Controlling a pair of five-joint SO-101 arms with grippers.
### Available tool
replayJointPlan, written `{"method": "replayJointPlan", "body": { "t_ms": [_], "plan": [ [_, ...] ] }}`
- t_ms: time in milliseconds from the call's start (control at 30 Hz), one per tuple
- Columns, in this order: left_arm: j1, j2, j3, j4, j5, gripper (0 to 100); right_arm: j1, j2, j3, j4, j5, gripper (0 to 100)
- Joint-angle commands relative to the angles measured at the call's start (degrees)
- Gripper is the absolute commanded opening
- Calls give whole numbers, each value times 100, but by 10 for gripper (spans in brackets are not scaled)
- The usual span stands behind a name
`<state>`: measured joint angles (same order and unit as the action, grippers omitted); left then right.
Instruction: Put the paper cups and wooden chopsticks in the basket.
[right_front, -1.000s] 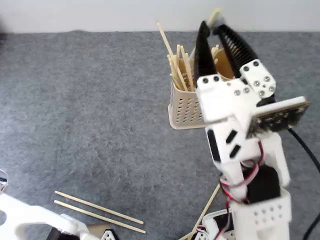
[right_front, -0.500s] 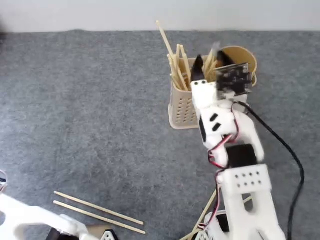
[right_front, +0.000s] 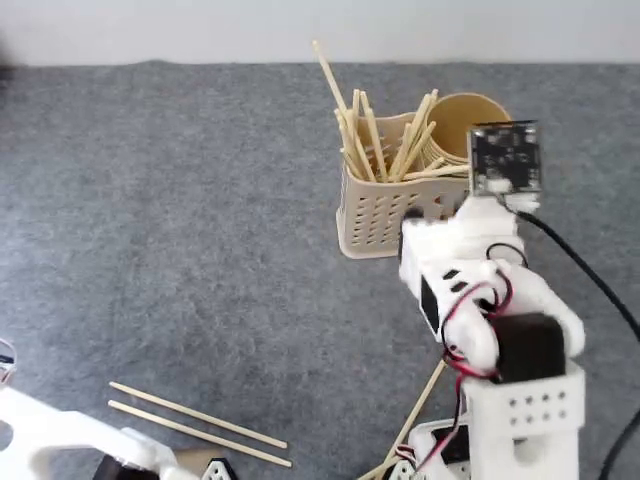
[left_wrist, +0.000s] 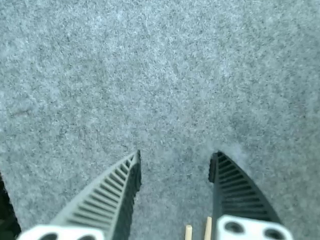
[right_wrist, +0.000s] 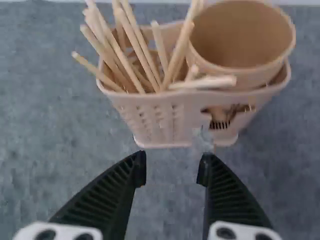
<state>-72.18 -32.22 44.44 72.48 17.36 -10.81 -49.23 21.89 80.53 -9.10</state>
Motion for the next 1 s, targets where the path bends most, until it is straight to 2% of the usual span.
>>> {"method": "replayJointPlan", "body": {
  "t_ms": [0,133,267,600,800,967],
  "plan": [
    [9,-123,-13,-105,-44,216,295,268,-44,699,-695,186],
    [9,-123,-4,-105,-44,216,690,567,387,998,-809,187],
    [9,-123,-4,-105,-44,216,734,734,1169,954,-818,187],
    [9,-123,119,-105,-44,216,646,787,3086,-699,-800,184],
    [9,-123,382,-598,-44,216,646,787,3516,-804,-800,184],
    [9,-123,453,-651,-44,216,629,787,3868,-813,-800,183]
  ]
}}
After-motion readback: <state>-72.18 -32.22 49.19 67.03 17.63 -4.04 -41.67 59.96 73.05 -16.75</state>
